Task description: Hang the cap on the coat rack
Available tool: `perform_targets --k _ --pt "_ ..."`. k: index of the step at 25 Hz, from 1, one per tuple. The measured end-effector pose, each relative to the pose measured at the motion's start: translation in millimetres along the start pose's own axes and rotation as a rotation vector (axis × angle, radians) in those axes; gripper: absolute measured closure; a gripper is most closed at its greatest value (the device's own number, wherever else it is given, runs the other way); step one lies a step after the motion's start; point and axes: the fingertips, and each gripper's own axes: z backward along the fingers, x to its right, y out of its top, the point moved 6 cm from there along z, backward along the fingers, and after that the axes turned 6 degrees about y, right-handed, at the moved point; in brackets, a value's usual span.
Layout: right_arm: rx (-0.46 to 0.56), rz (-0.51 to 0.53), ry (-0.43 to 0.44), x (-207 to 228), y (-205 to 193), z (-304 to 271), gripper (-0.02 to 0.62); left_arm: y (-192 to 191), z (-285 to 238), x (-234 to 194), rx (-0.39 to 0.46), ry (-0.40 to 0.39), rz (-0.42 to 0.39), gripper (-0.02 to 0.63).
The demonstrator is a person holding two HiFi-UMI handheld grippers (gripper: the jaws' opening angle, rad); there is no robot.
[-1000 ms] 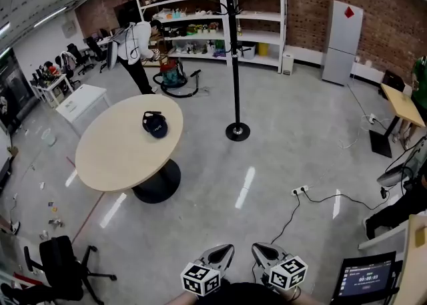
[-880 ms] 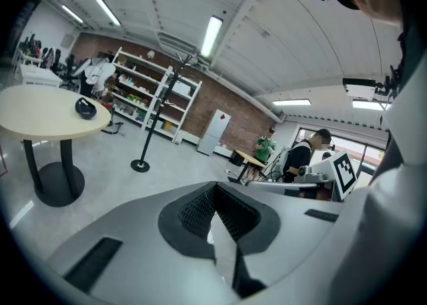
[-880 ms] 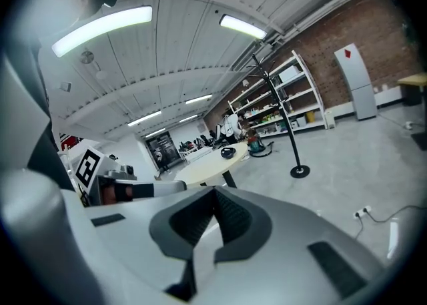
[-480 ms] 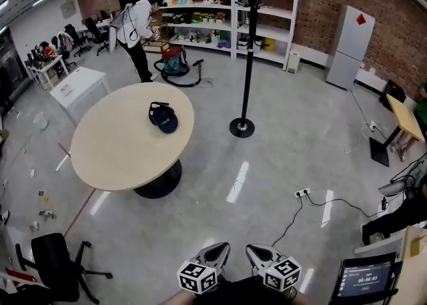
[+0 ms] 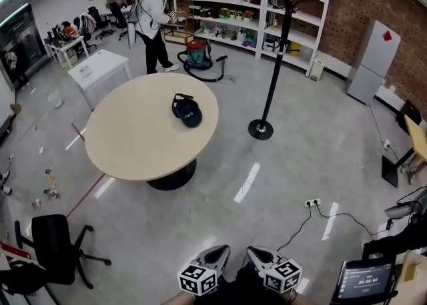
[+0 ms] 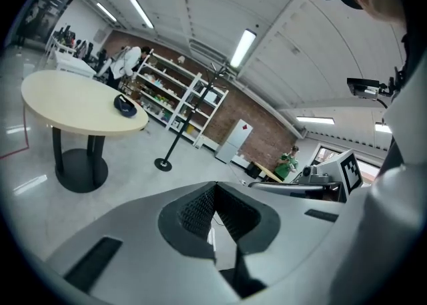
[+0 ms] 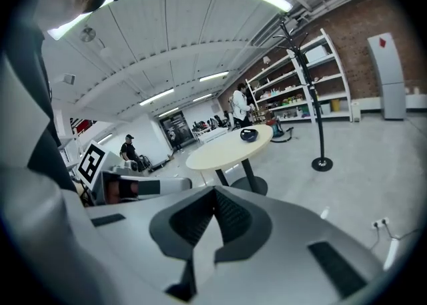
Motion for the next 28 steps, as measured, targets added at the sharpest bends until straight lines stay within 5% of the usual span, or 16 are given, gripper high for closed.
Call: perform_targets --k 13,28 --pt "-0.085 0.045 0.23 55 47 -74 0.594 40 -35 -41 0.068 0.236 0.053 0.603" --pt "-0.055 0.014 0.29 189 127 -101 0.594 112 -154 -29 0.111 0.312 -0.032 0.603"
